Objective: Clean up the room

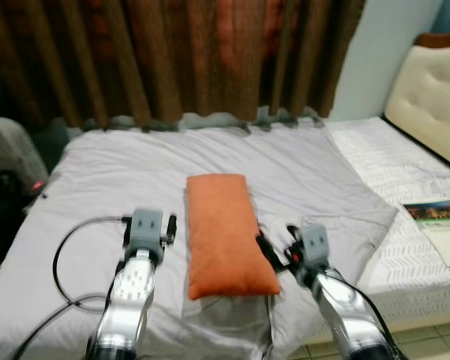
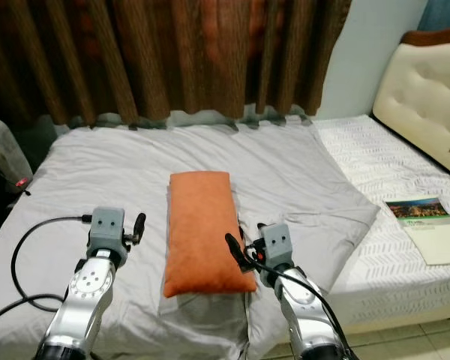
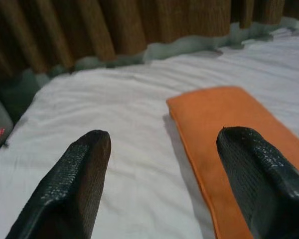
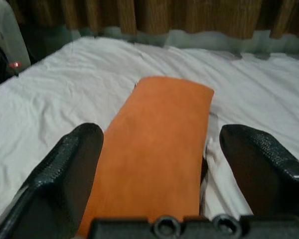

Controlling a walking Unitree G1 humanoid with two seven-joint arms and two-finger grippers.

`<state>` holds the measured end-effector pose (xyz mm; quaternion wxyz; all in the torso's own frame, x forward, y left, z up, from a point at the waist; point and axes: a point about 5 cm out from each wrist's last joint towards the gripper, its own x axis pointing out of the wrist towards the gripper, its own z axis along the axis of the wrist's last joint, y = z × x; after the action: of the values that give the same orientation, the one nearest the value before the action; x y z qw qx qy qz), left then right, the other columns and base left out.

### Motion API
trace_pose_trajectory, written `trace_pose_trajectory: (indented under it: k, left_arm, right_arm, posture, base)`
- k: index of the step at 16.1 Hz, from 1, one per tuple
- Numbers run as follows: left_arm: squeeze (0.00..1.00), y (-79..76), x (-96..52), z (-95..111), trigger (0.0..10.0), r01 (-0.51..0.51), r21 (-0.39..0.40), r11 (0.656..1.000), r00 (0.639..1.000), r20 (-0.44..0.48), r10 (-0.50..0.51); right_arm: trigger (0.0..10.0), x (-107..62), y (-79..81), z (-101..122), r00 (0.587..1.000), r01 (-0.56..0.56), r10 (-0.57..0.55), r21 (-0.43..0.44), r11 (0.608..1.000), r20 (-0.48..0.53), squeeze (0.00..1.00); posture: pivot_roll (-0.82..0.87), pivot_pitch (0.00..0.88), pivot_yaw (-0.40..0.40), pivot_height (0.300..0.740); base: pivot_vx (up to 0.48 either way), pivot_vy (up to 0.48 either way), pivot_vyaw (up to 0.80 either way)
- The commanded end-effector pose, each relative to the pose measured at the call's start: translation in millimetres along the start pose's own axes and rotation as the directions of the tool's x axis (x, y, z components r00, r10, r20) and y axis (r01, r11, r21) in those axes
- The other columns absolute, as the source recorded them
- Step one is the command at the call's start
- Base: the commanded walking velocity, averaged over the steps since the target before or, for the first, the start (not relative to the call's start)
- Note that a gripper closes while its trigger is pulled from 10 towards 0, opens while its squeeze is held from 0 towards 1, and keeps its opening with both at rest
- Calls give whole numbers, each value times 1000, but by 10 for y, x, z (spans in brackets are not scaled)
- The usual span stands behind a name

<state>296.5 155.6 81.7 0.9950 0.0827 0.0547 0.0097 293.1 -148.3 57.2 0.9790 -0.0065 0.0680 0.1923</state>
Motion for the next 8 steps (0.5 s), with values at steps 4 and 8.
trace_pose_trajectory:
  k: [4,8]
  left_arm:
    - [0,261,-529,-79,10000,-111,-71,991,994,-5,111]
    - [0,239,-657,-139,10000,-92,-20,996,993,-71,90]
  right_arm:
    - [10000,-238,-108,-58,999,26,-27,-28,999,-25,0]
    - [10000,-538,-157,-104,993,71,-68,27,997,-93,0]
  posture:
    - [93,0,-35,740]
    - [106,0,-60,740]
  base:
    - [0,0,0]
    - [0,0,0]
